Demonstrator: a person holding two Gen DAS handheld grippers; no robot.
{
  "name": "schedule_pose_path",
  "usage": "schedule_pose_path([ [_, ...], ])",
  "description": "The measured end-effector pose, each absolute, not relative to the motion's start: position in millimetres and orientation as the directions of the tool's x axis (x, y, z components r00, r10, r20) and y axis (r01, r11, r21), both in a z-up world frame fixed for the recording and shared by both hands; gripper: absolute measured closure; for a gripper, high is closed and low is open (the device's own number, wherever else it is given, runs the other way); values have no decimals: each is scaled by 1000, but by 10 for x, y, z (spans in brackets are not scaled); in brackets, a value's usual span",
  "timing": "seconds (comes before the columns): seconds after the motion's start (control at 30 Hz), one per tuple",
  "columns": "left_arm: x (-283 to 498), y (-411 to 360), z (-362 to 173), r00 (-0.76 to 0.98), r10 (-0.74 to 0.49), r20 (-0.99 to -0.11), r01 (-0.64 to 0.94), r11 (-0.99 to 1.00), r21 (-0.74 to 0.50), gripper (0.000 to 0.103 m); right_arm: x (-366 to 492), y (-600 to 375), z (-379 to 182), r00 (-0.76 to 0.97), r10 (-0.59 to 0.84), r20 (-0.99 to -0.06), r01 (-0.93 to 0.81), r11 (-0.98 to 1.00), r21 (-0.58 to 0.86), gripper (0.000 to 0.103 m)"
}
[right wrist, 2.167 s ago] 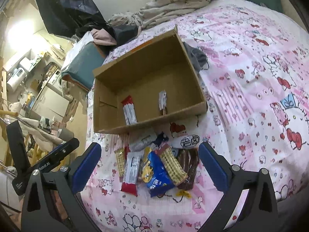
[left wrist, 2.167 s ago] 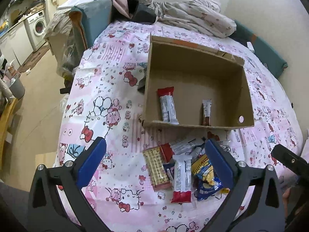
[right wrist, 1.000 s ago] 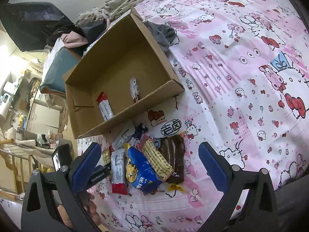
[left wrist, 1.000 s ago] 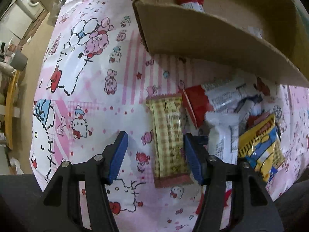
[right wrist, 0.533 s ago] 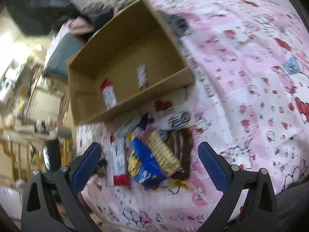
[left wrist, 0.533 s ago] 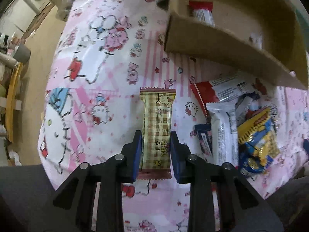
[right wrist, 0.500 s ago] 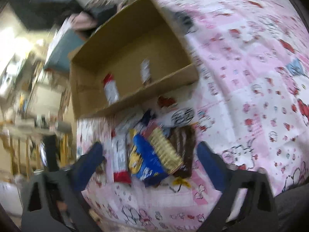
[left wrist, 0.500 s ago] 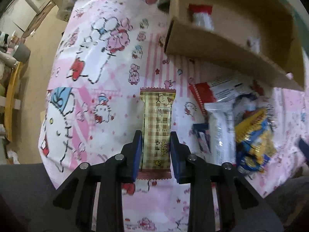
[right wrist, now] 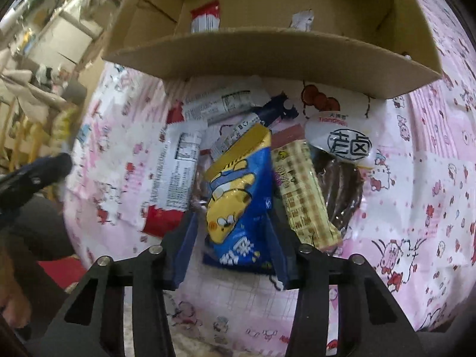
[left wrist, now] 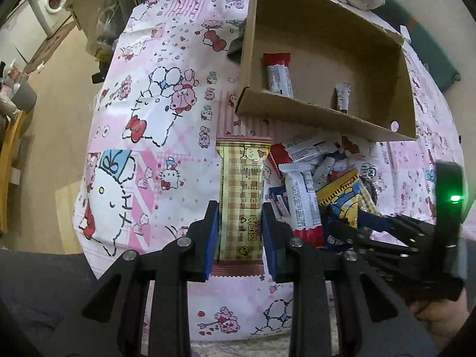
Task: Organize snacks
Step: 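Grasp a yellow checkered wafer bar with the left tool while the right tool grasps the blue-and-yellow chip bag, then carry the wafer bar and chip bag into the box and open both tools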
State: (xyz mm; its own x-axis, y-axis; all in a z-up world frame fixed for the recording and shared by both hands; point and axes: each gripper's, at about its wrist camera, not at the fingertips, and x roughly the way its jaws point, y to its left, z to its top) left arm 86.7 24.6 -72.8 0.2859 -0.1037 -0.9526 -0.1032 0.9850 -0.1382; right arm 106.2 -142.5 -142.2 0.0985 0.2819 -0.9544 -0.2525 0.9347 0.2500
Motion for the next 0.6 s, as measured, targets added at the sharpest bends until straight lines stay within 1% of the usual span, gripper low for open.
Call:
schedule_pose_path([
  [0.07,969,258,-808,288,-108,-952,-104,984,-143,79,1085,-1368,-1505,81,251,-965,-256,940,223,59],
  [0.13,964,244,-799,295,-105,-950,-100,985,-140,79,1097,-1354,-1546,78,253,-964,-250,941,226,70],
  [0.23,955,221,-794,306,-91,-948,-91,988,-124,79,1082,-1388,-1463,92,295,-951,-242,933,266,76],
  [0.47,941,236,-788,312,-91,-946,-97,987,-127,79,958,-1699,-1160,110,438,-892,-168,893,418,79],
  [0.6,929,233,-777,323,-94,-942,-99,986,-132,79,890,-1878,-900,165,495,-853,-151,868,474,79],
])
